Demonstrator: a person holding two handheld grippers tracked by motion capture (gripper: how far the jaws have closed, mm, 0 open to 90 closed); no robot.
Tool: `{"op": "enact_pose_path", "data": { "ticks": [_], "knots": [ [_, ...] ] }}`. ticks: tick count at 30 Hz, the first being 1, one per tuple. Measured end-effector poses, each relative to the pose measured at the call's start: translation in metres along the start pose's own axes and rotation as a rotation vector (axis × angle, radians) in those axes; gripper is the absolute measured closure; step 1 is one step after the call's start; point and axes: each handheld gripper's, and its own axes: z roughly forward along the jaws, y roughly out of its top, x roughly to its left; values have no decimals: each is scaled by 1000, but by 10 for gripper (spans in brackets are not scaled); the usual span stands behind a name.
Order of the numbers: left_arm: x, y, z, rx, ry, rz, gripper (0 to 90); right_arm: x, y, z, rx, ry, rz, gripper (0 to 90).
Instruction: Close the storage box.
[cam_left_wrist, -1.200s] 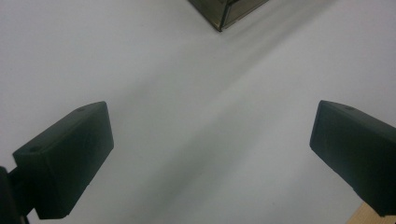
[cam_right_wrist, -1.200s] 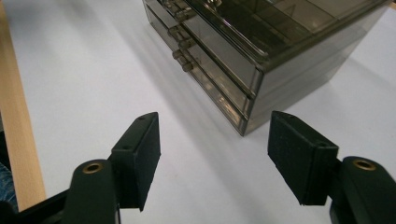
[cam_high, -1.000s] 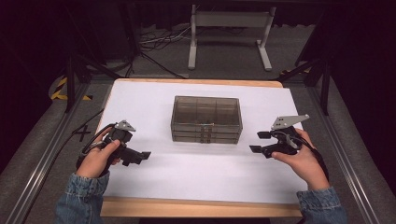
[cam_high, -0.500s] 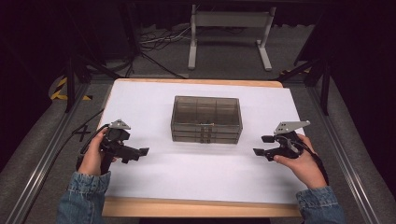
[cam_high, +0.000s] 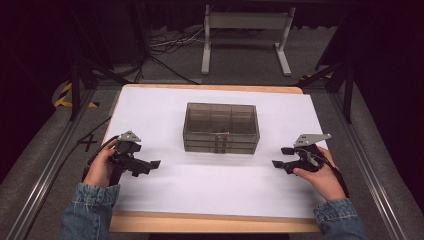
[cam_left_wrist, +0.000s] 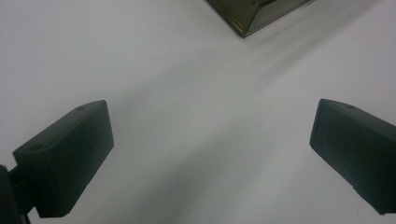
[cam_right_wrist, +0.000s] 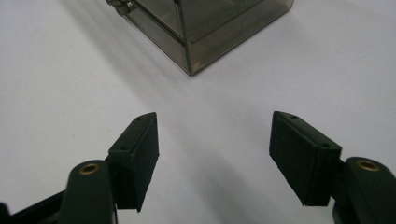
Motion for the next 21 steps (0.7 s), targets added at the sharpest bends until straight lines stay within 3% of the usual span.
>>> {"op": "enact_pose_path", "data": {
  "ticks": [5, 17, 19, 21],
  "knots": [
    [2, -2, 4, 7, 6, -10, 4, 0, -6, 6, 21, -9, -1, 340],
    [-1, -5, 12, 67, 22, 43, 4, 2, -13, 17, 50, -51, -17, 314],
    [-2, -5, 13, 73, 20, 46, 4, 3, -14, 19, 54, -73, -31, 266],
    [-2, -5, 13, 74, 19, 49, 4, 5, -18, 26, 69, -98, -30, 155]
  ]
}}
